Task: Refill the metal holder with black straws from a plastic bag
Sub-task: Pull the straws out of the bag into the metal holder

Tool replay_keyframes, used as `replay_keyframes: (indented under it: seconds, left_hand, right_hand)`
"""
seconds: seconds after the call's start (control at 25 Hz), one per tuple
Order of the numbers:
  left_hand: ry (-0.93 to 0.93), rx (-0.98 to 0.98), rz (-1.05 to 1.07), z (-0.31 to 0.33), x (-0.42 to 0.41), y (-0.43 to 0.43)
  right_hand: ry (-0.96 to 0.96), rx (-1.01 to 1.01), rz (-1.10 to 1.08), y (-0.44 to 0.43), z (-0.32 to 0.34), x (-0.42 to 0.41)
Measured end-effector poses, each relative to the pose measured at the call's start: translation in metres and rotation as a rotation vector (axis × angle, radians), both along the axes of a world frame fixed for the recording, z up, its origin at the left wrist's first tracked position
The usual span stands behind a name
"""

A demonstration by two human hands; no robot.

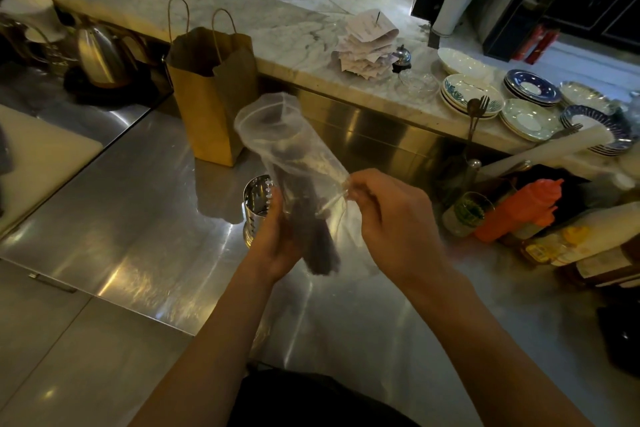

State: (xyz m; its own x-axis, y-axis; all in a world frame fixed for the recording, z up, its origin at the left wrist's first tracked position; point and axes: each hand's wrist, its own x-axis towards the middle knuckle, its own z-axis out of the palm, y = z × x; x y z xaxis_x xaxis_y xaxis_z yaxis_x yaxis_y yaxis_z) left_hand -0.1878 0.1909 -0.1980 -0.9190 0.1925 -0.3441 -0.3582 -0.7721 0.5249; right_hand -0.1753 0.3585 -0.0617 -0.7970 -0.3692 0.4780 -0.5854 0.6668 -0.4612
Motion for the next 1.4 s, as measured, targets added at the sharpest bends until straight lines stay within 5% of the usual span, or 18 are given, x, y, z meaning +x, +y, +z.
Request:
replay_keyframes:
  seconds: [0.32,0.52,0.8,1.16,1.4]
  left_hand:
    - [0.006,0.030,-0.081,-0.003,0.000,-0.004]
    - [0.047,-0.285,-0.027,0.014,-0.002,-0.006]
    - [0.130,-0.408,-0.106,0.021,0.014,-0.006]
    - [0.073,-0.455,-0.167,0.014,0.017,-0.050]
    - [0.085,-0.431,-0.242,0.016,0.024,-0.055]
  right_hand:
    - [-0.267,-0.068,-0.003,0.015,0.002,-0.007]
    - [-0.562,-0.048,-0.123,0.023,0.007,-0.013]
    - [-0.416,-0.563,-0.389,0.004,-0.003,-0.029]
    - [-0.525,-0.592,-0.182,-0.016,0.002,-0.028]
    - [-0.447,-0.778,-0.406,-0.036,-0.008,-0.018]
